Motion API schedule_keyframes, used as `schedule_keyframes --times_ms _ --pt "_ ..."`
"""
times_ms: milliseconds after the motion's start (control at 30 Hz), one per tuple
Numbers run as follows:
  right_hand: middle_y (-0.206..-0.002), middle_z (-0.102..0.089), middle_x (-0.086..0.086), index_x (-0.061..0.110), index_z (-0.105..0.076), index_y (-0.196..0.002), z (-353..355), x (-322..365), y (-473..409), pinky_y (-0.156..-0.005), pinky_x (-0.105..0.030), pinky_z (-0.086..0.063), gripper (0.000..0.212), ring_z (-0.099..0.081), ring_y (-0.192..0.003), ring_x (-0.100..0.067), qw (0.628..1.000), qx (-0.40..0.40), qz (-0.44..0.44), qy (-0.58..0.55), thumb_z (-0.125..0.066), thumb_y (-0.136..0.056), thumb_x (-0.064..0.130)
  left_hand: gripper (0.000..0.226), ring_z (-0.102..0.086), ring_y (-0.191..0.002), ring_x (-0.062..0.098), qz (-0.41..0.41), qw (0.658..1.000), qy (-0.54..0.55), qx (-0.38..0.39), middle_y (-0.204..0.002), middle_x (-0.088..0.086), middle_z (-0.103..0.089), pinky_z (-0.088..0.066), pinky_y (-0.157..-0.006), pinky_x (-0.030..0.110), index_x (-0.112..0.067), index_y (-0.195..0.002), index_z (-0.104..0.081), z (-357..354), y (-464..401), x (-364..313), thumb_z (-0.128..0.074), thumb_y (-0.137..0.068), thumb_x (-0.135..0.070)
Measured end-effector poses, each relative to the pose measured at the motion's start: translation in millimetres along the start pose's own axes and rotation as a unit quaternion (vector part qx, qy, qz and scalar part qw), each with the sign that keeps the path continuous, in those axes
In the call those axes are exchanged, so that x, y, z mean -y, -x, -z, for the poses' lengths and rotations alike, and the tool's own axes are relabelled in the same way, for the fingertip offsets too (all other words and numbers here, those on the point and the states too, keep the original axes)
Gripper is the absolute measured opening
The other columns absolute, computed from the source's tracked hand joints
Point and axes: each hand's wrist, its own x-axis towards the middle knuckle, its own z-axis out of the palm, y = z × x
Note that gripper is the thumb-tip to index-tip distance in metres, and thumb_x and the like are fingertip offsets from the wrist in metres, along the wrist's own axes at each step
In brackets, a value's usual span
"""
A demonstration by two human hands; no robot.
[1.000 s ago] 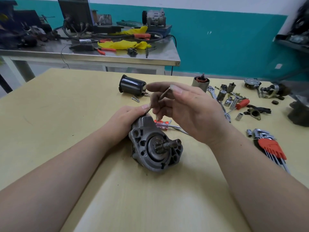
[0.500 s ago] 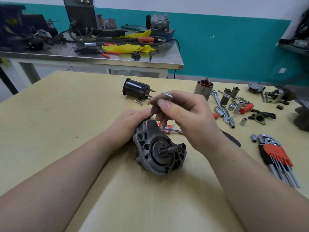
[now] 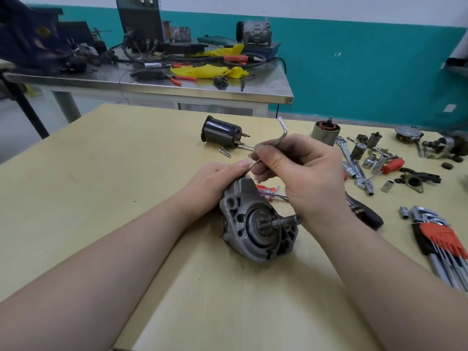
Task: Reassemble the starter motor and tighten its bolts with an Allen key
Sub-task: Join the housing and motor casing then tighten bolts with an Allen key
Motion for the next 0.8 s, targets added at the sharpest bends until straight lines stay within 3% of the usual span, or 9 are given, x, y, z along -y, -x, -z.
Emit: schedule_keyframes --times_ms 133,267,400,600,667,800 --pt "-0.076 -0.077 -0.010 0.015 -0.078 -0.103 -2.8 0.3 1.3 -0.066 -0.033 -0.062 0.012 -0.075 -0.067 -0.029 0.999 0.008 0.033 0.020 -0.081 -0.092 0.011 0.063 -0.050 -0.068 0.015 -0.002 1.000 0.004 0.009 -0.074 0.006 -0.057 -0.042 -0.062 0.027 0.004 -0.083 -0.065 0.3 0.0 -0.3 -0.058 -0.097 -0.057" --pt "-0.078 -0.077 -0.009 0.035 -0.059 -0.143 0.3 0.6 0.3 -0.068 -0.031 -0.063 0.064 -0.077 -0.068 -0.028 0.996 0.019 0.079 0.034 -0.081 -0.091 0.006 0.081 -0.052 -0.069 0.019 0.007 1.000 0.024 0.013 -0.074 0.010 -0.057 -0.041 -0.069 0.035 0.012 -0.084 -0.060 -0.3 1.2 -1.1 -0.060 -0.085 -0.069" --pt "-0.084 -0.074 -0.011 0.026 -0.063 -0.142 6.8 0.8 0.3 -0.073 -0.032 -0.063 0.050 -0.076 -0.075 -0.031 0.989 0.042 0.124 0.069 -0.074 -0.098 0.005 0.081 -0.049 -0.070 0.020 0.011 1.000 0.021 0.017 -0.074 0.011 -0.054 -0.038 -0.075 0.040 0.012 -0.082 -0.056 -1.0 1.6 -2.0 -0.059 -0.089 -0.069" --pt "-0.090 -0.077 -0.015 0.034 -0.055 -0.143 7.4 9.5 1.1 -0.072 -0.035 -0.063 0.051 -0.076 -0.077 -0.035 0.993 0.068 0.089 0.045 -0.063 -0.102 0.005 0.086 -0.045 -0.071 0.020 0.014 1.000 0.004 0.008 -0.075 0.010 -0.048 -0.035 -0.074 0.040 0.011 -0.081 -0.054 -0.8 0.8 -2.3 -0.058 -0.082 -0.075" --pt "-0.089 -0.077 -0.013 0.033 -0.059 -0.137 5.7 11.2 1.7 -0.072 -0.033 -0.063 0.047 -0.077 -0.077 -0.031 0.992 0.067 0.092 0.062 -0.067 -0.100 0.005 0.082 -0.046 -0.069 0.017 0.015 1.000 -0.005 0.006 -0.074 0.009 -0.050 -0.036 -0.073 0.039 0.007 -0.081 -0.056 -0.8 -0.1 -1.4 -0.057 -0.083 -0.075" --pt "-0.084 -0.077 -0.016 0.027 -0.064 -0.108 0.8 10.1 3.8 -0.065 -0.035 -0.062 0.026 -0.077 -0.070 -0.032 0.997 0.021 0.071 0.030 -0.075 -0.096 0.007 0.060 -0.049 -0.063 0.015 0.014 1.000 -0.011 0.000 -0.067 0.000 -0.055 -0.040 -0.067 0.035 -0.017 -0.073 -0.063 -0.7 -0.4 -0.4 -0.056 -0.084 -0.075"
